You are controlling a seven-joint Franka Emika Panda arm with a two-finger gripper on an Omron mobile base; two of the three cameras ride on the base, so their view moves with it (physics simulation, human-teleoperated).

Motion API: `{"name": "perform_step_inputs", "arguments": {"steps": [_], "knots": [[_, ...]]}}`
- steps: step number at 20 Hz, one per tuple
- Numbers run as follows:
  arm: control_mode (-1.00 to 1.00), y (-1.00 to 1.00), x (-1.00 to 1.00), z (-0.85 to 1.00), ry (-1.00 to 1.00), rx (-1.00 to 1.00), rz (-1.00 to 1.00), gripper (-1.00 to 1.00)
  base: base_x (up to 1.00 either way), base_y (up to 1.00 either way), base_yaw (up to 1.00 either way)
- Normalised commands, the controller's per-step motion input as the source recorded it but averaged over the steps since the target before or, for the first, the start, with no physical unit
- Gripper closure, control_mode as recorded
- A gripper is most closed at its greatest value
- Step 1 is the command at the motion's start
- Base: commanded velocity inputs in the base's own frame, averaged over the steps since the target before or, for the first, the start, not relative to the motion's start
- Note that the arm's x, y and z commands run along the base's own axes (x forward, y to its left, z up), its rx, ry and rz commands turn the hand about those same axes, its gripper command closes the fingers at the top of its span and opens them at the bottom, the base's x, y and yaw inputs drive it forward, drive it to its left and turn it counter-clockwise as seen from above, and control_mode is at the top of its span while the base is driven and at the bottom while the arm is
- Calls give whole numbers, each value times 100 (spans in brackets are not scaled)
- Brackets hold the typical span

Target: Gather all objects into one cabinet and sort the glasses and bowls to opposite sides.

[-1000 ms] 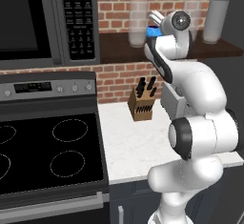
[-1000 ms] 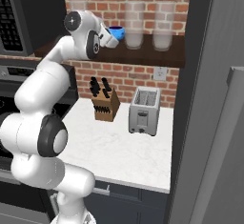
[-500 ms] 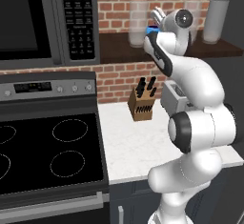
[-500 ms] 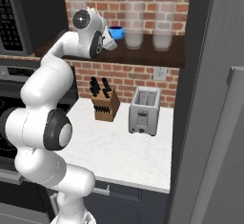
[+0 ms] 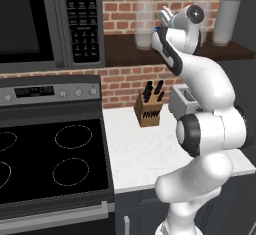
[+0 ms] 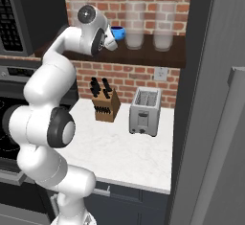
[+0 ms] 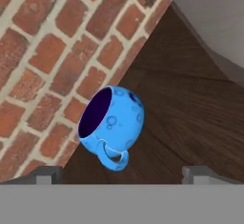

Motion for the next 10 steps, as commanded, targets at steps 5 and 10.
{"name": "perform_step_inputs", "arguments": {"steps": [5, 10], "knots": [[-100, 0, 0, -12, 5, 1, 11, -100, 0, 0, 0], [-100, 0, 7, -4, 5, 1, 1, -100, 0, 0, 0]]}}
